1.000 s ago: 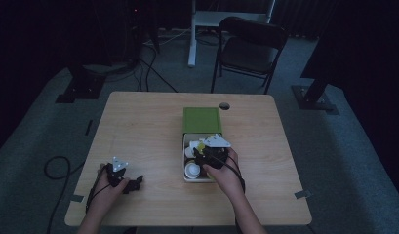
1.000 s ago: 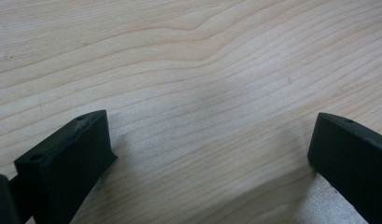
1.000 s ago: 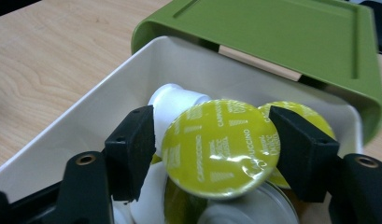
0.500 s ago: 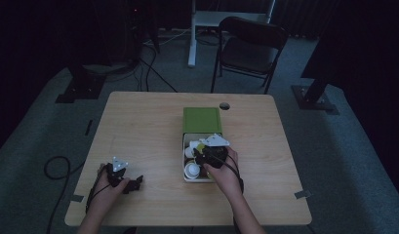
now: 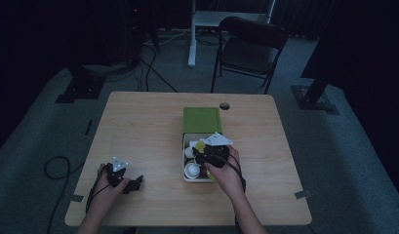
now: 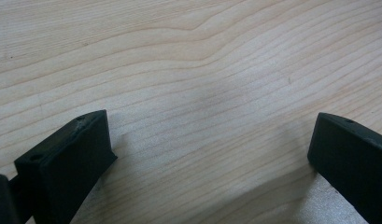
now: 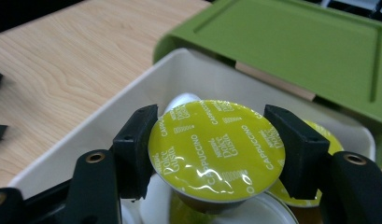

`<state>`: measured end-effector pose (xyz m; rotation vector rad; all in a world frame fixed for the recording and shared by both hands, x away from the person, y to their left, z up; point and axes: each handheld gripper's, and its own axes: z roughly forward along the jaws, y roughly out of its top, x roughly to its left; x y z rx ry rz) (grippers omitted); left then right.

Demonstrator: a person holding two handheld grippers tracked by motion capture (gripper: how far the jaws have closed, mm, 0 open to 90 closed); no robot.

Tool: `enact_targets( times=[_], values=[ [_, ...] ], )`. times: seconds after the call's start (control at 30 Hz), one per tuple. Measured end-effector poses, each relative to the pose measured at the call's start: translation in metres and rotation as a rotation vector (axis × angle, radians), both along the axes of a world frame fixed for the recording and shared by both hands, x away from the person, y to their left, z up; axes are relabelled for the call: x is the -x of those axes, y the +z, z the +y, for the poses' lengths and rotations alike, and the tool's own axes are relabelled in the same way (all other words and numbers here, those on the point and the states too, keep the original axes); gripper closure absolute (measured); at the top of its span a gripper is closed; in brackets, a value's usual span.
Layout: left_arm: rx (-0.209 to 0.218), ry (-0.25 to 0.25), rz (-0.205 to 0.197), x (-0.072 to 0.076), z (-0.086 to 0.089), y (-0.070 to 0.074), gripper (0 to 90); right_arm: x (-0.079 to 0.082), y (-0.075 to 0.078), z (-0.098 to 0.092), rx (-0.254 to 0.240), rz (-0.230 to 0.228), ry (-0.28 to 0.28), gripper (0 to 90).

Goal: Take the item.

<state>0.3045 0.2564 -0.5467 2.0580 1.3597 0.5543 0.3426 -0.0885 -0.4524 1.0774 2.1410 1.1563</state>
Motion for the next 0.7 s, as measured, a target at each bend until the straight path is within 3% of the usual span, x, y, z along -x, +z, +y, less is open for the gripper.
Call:
enact_targets(
  times=[0.23,0.7],
  values=[
    [0.0,0.0,-0.001,0.0,0.0,0.0,0.1,0.005,0.011,-0.005,-0.027,-0.021,0.02,37.8],
    [0.001,0.004,-0.001,0.0,0.0,0.0,0.1,0.01,0.024,-0.026,-0.055,-0.058,-0.007,37.9]
  ],
)
